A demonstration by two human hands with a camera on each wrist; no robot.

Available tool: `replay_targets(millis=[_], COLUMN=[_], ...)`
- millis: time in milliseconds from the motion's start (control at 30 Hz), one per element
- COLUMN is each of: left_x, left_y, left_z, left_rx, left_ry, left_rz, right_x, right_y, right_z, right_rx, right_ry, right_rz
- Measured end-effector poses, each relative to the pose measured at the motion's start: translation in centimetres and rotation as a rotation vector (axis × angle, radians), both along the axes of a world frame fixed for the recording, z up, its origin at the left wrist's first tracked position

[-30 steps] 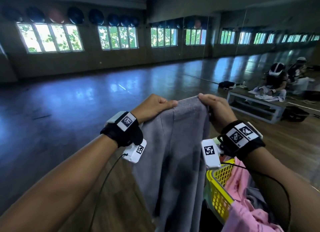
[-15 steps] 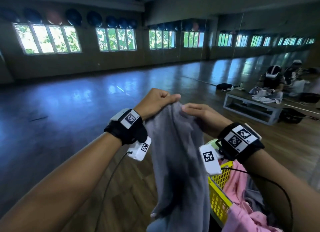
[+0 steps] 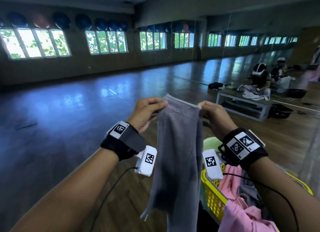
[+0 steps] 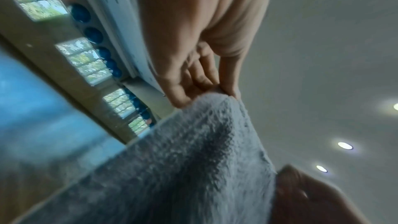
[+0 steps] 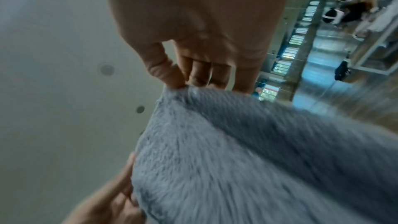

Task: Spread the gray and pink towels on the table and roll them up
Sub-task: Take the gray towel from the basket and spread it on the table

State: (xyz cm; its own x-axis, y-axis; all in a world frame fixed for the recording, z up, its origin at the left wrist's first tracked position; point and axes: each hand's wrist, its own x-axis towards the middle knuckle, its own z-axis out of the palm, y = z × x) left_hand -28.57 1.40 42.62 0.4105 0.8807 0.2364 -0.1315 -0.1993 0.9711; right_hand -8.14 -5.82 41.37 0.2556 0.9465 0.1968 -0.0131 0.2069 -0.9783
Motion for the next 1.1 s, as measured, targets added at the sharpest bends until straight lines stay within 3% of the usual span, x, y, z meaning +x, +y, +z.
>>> replay_targets(millis=[100, 167, 333, 500, 567, 667, 733, 867, 933, 967, 1100], left_x=[1.8, 2.8, 3.8, 3.6, 3.6, 4.3, 5.1, 5.5, 5.8, 6.3, 10.7], left_y=[-0.8, -1.2, -1.5, -1.6, -1.5, -2.0, -2.3, -2.8, -3.2, -3.4, -4.5], left_z=[0.5, 0.7, -0.5, -2.5, -2.4, -1.6, -1.5, -3.0, -3.7, -3.8, -3.2], left_rx=[0.203, 0.289, 0.219, 0.135, 0.168, 0.24, 0.266, 0.195, 0.172, 0.174, 0.318], left_ry=[0.139, 0.238, 0.278, 0.252, 0.243, 0.209, 0.202, 0.179, 0.148, 0.131, 0.151], left_rz=[-0.015, -0.057, -0.123, -0.182, -0.138, -0.119, -0.142, -0.209, -0.219, -0.22, -0.232], right_x=[-1.0, -1.1, 0.4, 2.5, 2.0, -0.2, -0.1, 5.4, 7.1, 6.9, 4.5], right_y=[-0.6, -0.8, -0.8, 0.3, 0.2, -0.9, -1.6, -1.7, -2.1, -2.7, -6.1], right_z=[0.3, 0.6, 1.3, 3.2, 2.8, 0.6, 0.5, 2.0, 1.6, 1.2, -1.0], right_rx=[-0.025, 0.009, 0.105, 0.134, 0.013, -0.173, -0.071, 0.059, 0.003, -0.013, -0.184], right_ry=[-0.062, -0.161, -0.269, -0.062, -0.221, -0.555, -0.453, 0.07, 0.184, 0.146, -0.285], right_rz=[0.125, 0.112, -0.071, -0.408, -0.299, 0.104, 0.163, -0.212, -0.282, -0.245, 0.028])
